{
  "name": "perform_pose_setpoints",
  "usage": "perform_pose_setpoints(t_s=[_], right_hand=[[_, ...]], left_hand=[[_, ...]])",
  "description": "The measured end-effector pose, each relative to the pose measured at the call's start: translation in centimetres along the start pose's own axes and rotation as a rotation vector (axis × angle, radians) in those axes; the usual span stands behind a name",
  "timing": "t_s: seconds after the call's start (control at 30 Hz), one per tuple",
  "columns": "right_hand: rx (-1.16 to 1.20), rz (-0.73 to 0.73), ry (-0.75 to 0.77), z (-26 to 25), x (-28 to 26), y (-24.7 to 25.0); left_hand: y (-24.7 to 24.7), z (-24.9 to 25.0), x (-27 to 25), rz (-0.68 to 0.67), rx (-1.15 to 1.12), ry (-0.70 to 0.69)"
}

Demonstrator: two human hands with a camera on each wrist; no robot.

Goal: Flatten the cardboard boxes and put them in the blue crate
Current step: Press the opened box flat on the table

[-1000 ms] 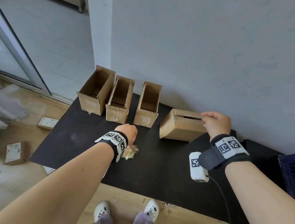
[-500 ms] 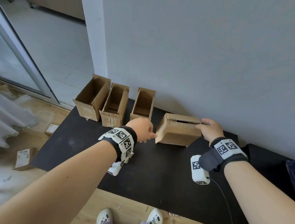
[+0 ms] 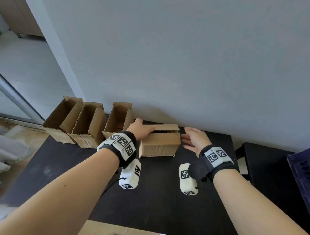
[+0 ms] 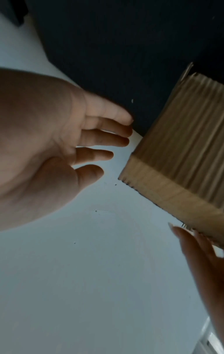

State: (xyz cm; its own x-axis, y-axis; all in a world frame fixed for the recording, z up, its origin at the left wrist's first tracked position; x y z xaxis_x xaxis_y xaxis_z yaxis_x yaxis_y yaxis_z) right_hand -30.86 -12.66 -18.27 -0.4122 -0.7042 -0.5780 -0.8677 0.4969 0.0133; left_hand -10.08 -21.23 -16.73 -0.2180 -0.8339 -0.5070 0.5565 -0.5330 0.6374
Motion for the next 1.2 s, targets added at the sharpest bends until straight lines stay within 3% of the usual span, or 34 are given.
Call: perform_pose_setpoints(t_s=[0.13,0.47,0.77,0.87,1.1,1.2], right_hand=[[0.026,-0.080,-0.024,0.8,0.5,-0.6],[-0.150,-0.194,0.060,0.0,0.0,0.3],[-0.432,-0.110,0.269,-3.2,-2.2,0.3],[-0.430,-0.082,0.304,-4.5,-3.6,0.2],[-0.386,0.018,0.370,-6.9,-6.6,0.1],[-0.392,0.050,0.408,-7.7,-7.8,0.1]], left_hand=[[-1.7,-0.3,-0.3,-0.106,-0.109,0.118],[-2.2,1.3,-0.2,-0.070,-0.107,0.039],[0.0,4.3,-1.9,-0.029,0.015,-0.092],[1.1,5.2,-3.2,-0.001,0.029,-0.132],[2.4,6.0,-4.8,-0.094,-0.210,-0.115],[2.9,6.6,-5.6,-0.124,-0.213,-0.133]])
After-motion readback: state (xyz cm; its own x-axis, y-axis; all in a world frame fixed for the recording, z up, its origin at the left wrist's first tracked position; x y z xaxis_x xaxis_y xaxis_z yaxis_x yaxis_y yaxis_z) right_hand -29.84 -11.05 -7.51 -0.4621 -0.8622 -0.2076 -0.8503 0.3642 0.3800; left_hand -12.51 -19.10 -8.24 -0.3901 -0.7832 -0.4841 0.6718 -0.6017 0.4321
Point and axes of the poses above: each hand's wrist, its own x-axis towards the middle knuckle, its own y-axis out of the back of the hand, z = x × y, the point moved 9 cm from there along x, towards the middle knuckle, and after that the axes turned 10 degrees about x, right-handed, at the moved point
